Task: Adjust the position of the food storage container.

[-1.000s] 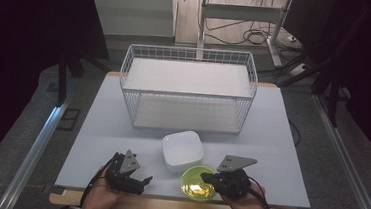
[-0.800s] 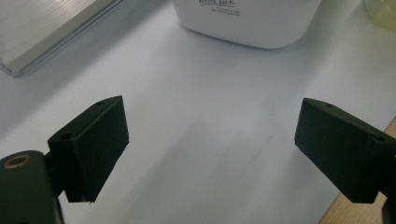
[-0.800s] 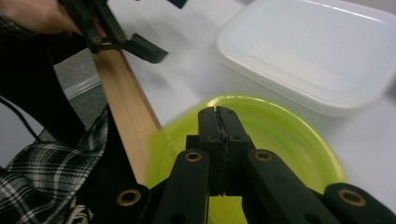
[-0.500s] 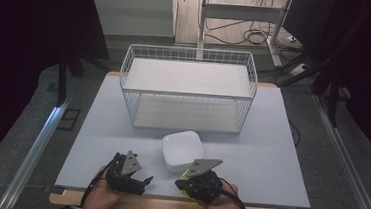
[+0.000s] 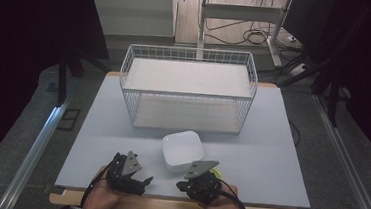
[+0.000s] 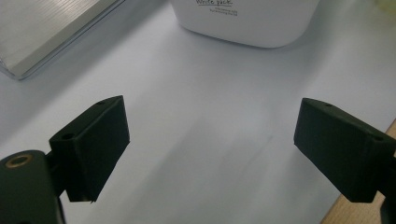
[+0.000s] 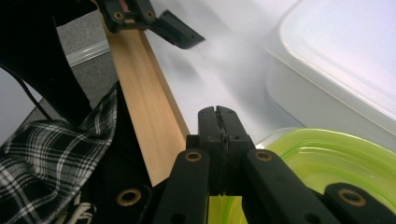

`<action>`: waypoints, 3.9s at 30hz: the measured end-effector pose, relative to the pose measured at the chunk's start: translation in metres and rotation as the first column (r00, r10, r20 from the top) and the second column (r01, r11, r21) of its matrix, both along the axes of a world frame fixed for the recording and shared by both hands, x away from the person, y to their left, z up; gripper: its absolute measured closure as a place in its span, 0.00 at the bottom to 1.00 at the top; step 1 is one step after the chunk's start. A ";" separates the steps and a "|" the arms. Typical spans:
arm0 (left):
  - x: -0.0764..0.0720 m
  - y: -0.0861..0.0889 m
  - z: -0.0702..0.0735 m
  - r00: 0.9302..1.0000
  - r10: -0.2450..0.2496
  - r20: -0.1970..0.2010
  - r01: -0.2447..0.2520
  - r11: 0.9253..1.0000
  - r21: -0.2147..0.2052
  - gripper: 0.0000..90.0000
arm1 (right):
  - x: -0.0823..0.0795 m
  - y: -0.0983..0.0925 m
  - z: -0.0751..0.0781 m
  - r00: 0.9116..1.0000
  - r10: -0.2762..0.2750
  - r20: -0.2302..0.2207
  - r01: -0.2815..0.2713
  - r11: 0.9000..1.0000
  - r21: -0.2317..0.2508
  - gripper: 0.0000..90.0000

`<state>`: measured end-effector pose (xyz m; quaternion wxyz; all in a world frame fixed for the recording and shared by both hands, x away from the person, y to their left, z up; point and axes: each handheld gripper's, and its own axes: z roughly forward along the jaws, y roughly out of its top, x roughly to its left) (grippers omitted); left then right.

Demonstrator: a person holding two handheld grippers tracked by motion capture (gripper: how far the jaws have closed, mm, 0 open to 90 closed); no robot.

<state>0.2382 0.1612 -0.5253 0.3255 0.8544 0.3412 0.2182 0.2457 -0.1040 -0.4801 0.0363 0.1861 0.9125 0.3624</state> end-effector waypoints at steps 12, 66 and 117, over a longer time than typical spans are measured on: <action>0.000 -0.001 -0.001 1.000 0.005 -0.001 -0.005 1.000 0.008 0.11 | 0.012 -0.037 0.003 0.996 -0.091 0.014 0.091 0.996 -0.005 1.00; 0.005 0.011 0.007 0.997 0.040 -0.059 -0.046 0.994 -0.104 0.40 | 0.050 -0.134 0.010 0.935 -0.354 0.007 0.354 0.935 0.011 1.00; 0.044 -0.046 -0.001 0.987 -0.033 -0.155 0.009 0.988 -0.151 0.98 | 0.063 -0.068 -0.014 0.948 -0.319 -0.011 0.318 0.948 -0.022 0.99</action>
